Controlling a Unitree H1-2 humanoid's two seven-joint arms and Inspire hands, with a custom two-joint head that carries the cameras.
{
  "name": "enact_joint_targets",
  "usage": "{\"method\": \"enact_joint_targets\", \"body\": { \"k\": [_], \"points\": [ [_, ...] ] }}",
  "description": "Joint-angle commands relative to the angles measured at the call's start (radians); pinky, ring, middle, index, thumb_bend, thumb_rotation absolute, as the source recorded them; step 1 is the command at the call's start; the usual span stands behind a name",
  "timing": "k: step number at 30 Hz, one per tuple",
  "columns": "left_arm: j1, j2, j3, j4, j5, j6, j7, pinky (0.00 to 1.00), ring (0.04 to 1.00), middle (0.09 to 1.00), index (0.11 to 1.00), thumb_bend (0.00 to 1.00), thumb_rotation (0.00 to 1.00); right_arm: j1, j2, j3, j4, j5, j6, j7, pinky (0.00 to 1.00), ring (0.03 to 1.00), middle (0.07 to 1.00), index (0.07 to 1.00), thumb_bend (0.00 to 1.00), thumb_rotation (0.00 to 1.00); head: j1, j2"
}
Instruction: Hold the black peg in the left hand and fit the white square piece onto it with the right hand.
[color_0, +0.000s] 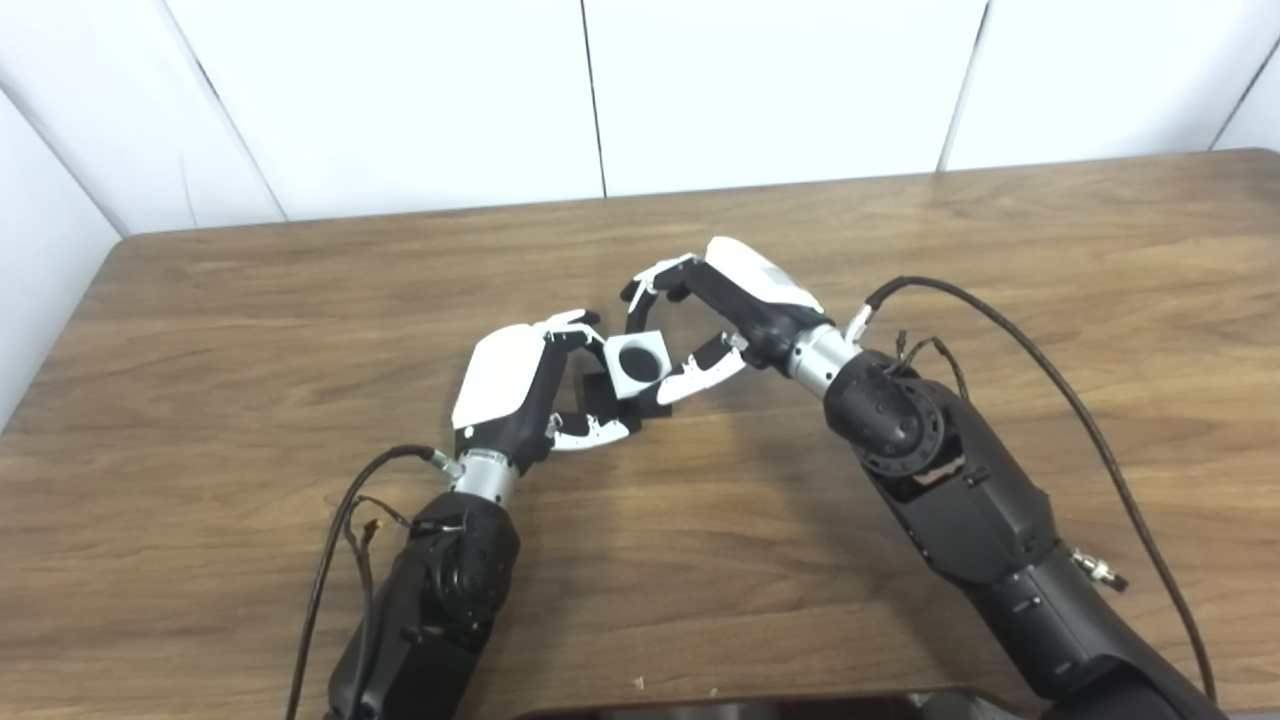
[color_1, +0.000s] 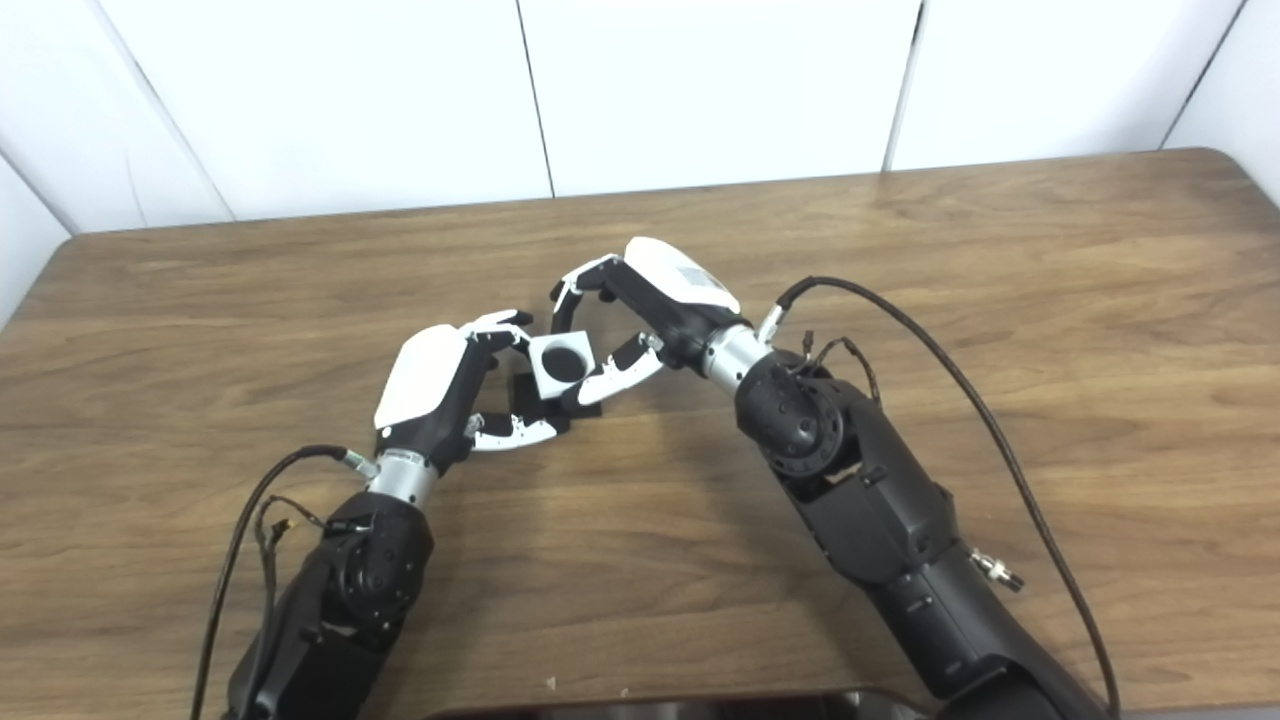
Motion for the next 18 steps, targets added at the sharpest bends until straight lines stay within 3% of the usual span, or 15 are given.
{"method": "enact_joint_targets", "body": {
  "k": [1, 18],
  "points": [
    [0.042, 0.010, -0.025, 0.036, 0.003, 0.033, -0.062, 0.64, 0.824, 0.837, 0.490, 0.52, 0.08, -0.051, 0.005, -0.011, -0.016, -0.001, -0.035, -0.031, 0.76, 0.858, 0.761, 0.481, 0.52, 0.15, 0.001, 0.001],
    [0.044, 0.015, -0.028, 0.034, 0.007, 0.037, -0.066, 0.63, 0.823, 0.838, 0.491, 0.52, 0.08, -0.047, -0.001, -0.007, 0.003, -0.014, -0.035, -0.033, 0.77, 0.854, 0.761, 0.481, 0.52, 0.15, -0.002, 0.006]
  ]
}}
